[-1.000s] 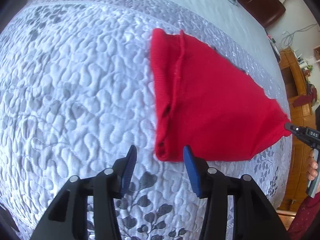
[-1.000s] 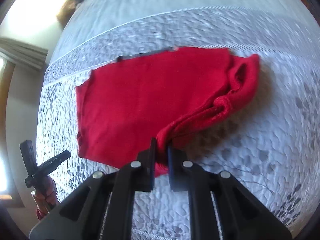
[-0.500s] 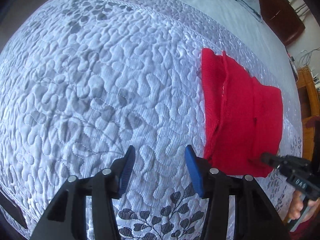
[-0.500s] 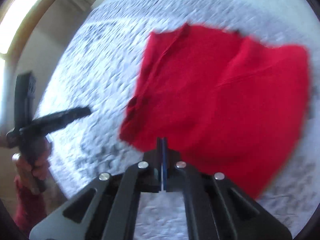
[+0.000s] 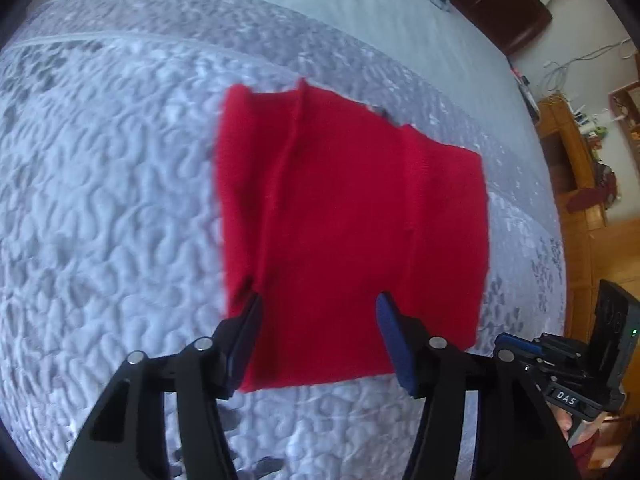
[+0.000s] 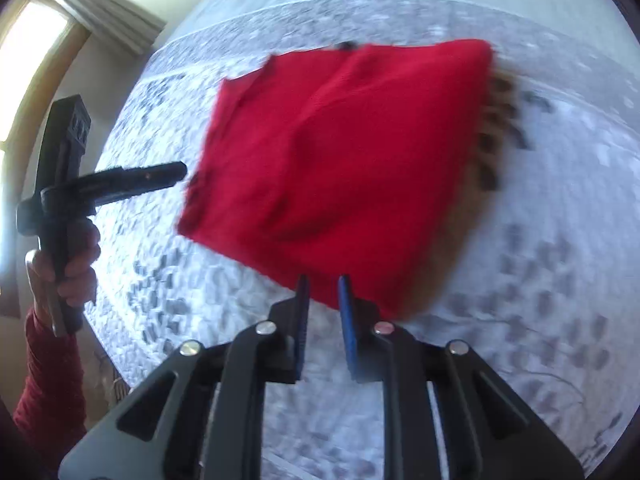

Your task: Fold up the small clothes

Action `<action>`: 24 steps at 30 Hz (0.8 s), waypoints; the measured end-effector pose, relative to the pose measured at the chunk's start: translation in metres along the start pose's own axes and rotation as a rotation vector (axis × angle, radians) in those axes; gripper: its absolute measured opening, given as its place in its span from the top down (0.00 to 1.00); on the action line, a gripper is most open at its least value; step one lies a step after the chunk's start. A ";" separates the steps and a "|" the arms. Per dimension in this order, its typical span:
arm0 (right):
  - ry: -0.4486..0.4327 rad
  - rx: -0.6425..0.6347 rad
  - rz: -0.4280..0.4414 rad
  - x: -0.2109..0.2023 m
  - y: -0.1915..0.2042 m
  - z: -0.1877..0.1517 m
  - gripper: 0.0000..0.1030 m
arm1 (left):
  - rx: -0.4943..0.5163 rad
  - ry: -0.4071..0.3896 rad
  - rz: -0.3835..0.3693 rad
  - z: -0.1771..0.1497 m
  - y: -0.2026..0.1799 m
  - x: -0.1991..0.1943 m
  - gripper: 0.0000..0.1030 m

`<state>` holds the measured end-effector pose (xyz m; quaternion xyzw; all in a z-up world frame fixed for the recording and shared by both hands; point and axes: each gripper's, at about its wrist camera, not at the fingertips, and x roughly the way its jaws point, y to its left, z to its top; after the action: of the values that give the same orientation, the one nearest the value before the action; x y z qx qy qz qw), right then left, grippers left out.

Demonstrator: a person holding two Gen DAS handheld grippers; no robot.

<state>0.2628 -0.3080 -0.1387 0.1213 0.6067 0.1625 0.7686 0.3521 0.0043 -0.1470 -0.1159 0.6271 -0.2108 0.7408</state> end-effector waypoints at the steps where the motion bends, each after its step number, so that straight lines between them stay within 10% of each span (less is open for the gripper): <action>1: -0.004 0.016 -0.010 -0.004 -0.011 -0.004 0.84 | 0.002 0.008 -0.013 0.005 -0.009 0.007 0.40; 10: -0.022 0.129 0.024 -0.001 -0.079 -0.036 0.84 | -0.034 0.117 -0.023 0.055 -0.047 0.095 0.40; 24: -0.014 0.155 0.067 0.019 -0.103 -0.036 0.84 | -0.025 0.114 -0.221 0.063 -0.071 0.118 0.38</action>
<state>0.2420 -0.3952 -0.2038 0.2017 0.6076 0.1396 0.7554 0.4162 -0.1185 -0.2084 -0.1814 0.6540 -0.2899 0.6748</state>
